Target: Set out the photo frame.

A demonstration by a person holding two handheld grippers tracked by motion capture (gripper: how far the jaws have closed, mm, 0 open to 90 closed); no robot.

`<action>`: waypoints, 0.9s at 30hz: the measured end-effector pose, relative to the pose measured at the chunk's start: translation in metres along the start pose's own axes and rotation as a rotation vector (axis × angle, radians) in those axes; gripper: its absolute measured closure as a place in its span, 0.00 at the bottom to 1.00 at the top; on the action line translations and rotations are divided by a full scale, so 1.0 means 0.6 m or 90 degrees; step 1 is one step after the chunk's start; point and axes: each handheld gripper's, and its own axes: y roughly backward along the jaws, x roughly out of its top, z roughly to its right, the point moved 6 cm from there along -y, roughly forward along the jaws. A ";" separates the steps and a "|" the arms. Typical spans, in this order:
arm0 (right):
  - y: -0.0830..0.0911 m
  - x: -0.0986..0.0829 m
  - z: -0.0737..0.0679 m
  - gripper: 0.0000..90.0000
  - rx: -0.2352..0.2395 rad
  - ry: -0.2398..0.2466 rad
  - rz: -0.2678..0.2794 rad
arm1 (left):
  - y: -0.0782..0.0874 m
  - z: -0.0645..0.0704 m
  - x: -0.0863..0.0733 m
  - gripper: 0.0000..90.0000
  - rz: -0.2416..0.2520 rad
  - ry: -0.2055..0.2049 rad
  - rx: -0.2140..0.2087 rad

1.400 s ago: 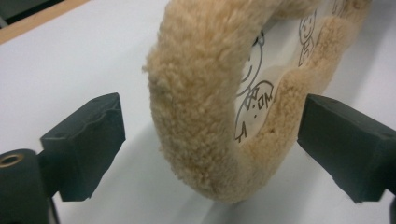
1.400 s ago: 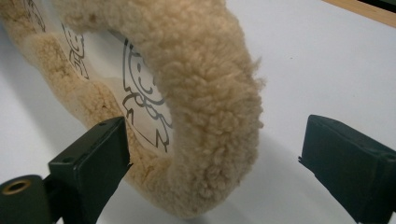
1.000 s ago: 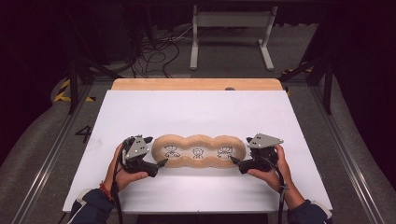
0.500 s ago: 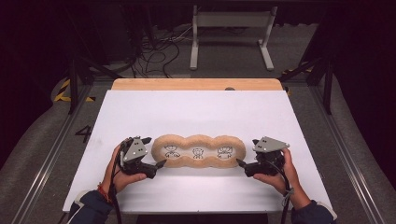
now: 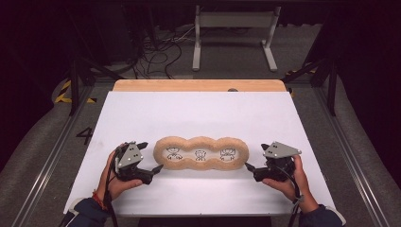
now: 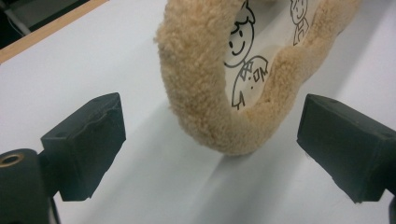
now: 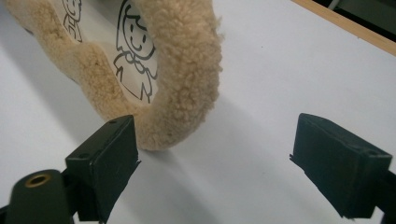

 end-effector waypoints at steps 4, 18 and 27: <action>0.004 -0.007 -0.002 0.15 -0.006 0.014 -0.003 | 0.009 -0.002 -0.007 0.10 -0.001 -0.008 0.008; 0.026 -0.040 0.013 0.15 -0.033 -0.014 -0.002 | 0.028 -0.005 -0.033 0.10 -0.018 -0.010 0.023; 0.037 -0.064 0.024 0.15 -0.057 -0.022 -0.007 | 0.050 -0.016 -0.059 0.10 -0.022 0.010 0.036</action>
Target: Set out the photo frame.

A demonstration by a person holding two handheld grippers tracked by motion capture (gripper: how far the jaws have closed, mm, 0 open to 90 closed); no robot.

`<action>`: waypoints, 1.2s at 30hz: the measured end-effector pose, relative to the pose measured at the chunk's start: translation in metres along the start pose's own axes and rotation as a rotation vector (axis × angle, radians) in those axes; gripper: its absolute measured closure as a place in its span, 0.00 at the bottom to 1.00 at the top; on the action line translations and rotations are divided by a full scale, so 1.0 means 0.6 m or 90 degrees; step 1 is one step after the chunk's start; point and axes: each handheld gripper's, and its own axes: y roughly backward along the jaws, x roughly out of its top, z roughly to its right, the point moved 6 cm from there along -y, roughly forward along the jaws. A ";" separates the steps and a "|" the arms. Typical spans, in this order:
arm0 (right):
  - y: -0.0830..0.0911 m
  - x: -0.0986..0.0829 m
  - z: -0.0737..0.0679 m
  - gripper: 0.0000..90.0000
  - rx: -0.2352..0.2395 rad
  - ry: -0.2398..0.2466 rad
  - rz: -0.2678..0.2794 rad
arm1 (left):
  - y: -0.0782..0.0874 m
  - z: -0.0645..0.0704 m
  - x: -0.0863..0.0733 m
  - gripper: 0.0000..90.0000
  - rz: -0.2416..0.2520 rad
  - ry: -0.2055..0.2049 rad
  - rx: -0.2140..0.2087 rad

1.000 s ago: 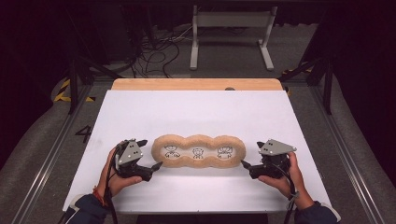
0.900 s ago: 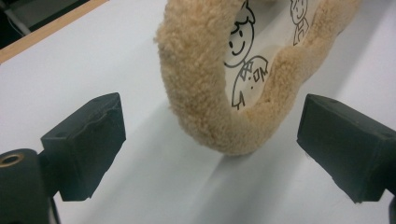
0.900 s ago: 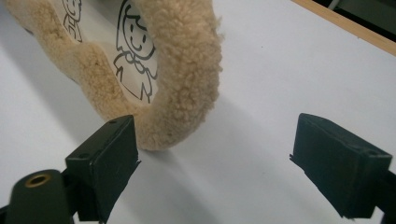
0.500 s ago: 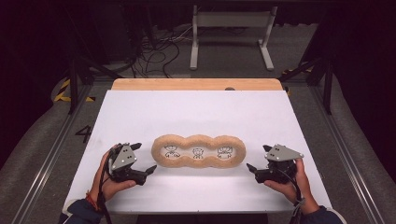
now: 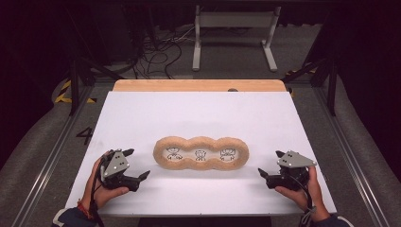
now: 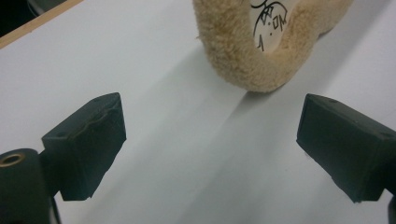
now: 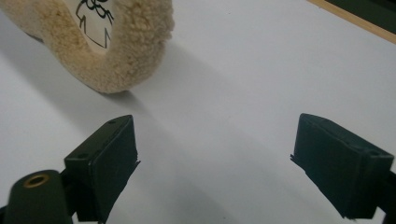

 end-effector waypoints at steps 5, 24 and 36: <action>0.009 -0.010 0.008 0.15 -0.008 -0.013 0.023 | 0.012 -0.002 -0.013 0.10 -0.003 0.004 0.003; 0.041 -0.066 0.033 0.14 -0.056 -0.052 0.027 | 0.048 -0.026 -0.075 0.11 -0.028 0.037 0.050; 0.063 -0.107 0.053 0.13 -0.092 -0.105 0.027 | 0.071 -0.045 -0.106 0.10 -0.011 0.088 0.061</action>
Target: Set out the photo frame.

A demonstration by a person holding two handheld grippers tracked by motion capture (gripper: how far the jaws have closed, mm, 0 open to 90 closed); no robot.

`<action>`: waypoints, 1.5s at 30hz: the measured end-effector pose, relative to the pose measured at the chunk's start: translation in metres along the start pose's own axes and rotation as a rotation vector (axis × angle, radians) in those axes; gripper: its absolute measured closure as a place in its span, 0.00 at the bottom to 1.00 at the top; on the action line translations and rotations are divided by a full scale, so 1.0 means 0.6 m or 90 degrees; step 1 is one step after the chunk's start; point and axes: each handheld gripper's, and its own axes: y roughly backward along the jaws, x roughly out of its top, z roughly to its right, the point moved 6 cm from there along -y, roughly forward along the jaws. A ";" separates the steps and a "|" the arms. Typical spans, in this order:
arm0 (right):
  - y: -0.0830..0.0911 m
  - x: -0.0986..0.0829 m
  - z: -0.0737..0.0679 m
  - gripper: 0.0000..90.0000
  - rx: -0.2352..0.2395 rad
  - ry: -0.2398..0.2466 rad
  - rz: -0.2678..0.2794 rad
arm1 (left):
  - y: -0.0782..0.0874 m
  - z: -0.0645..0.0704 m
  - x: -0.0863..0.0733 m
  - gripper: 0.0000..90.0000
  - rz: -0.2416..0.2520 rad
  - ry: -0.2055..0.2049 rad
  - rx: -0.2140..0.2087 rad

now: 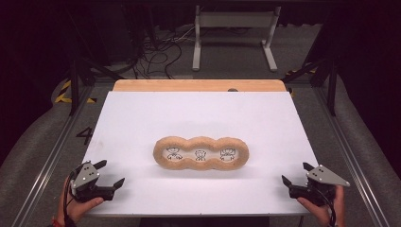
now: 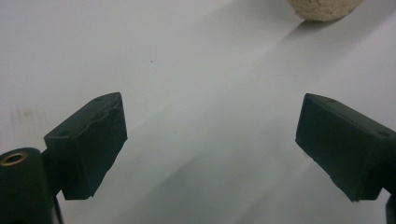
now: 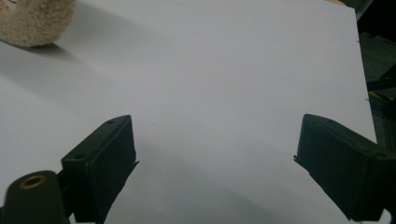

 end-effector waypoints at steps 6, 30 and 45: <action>-0.002 -0.004 -0.003 0.12 0.006 -0.006 0.002 | 0.007 -0.002 0.000 0.10 0.023 0.021 -0.001; -0.007 -0.004 -0.009 0.12 0.004 0.008 -0.005 | 0.004 0.009 0.002 0.10 0.017 0.009 -0.015; -0.008 -0.004 -0.011 0.12 0.001 0.012 -0.005 | 0.001 0.011 0.003 0.10 0.012 0.004 -0.015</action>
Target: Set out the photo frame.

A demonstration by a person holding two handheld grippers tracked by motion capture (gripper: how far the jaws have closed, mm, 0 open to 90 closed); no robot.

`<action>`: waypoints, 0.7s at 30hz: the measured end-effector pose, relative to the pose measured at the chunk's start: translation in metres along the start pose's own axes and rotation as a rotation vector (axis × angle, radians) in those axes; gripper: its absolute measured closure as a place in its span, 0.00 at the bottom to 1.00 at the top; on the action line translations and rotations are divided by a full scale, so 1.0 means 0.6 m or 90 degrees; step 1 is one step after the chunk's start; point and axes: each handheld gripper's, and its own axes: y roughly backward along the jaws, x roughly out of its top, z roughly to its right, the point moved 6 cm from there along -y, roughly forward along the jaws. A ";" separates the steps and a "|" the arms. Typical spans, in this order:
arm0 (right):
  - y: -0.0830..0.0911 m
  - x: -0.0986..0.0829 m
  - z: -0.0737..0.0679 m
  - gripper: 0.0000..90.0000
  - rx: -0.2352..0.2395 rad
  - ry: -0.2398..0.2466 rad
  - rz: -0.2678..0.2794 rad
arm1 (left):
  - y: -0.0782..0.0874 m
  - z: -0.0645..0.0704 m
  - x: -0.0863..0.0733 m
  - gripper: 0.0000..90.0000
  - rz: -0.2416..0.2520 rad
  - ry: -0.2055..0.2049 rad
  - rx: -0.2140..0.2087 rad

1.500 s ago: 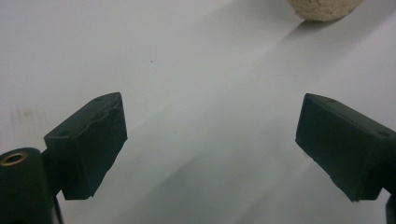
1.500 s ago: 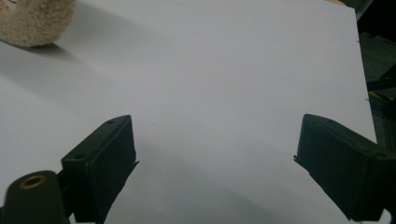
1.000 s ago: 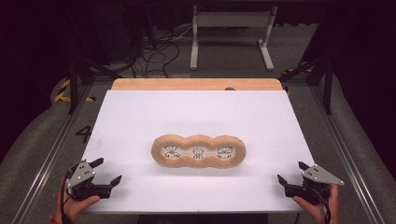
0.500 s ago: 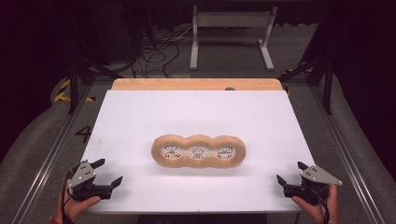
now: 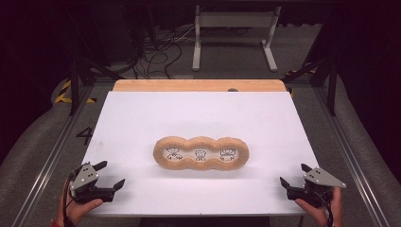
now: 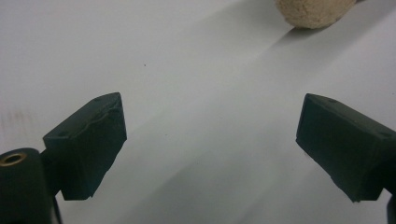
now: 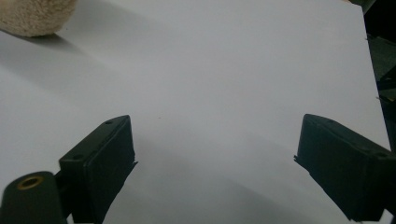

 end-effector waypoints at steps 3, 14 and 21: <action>0.000 0.000 0.001 0.12 -0.001 -0.002 0.000 | 0.001 0.000 0.001 0.10 0.002 0.000 0.000; -0.001 0.000 0.000 0.12 0.000 0.000 0.000 | 0.000 0.001 0.001 0.10 0.001 -0.001 0.000; -0.001 0.000 0.000 0.12 0.001 0.000 -0.001 | -0.001 0.002 0.002 0.10 0.001 -0.001 -0.002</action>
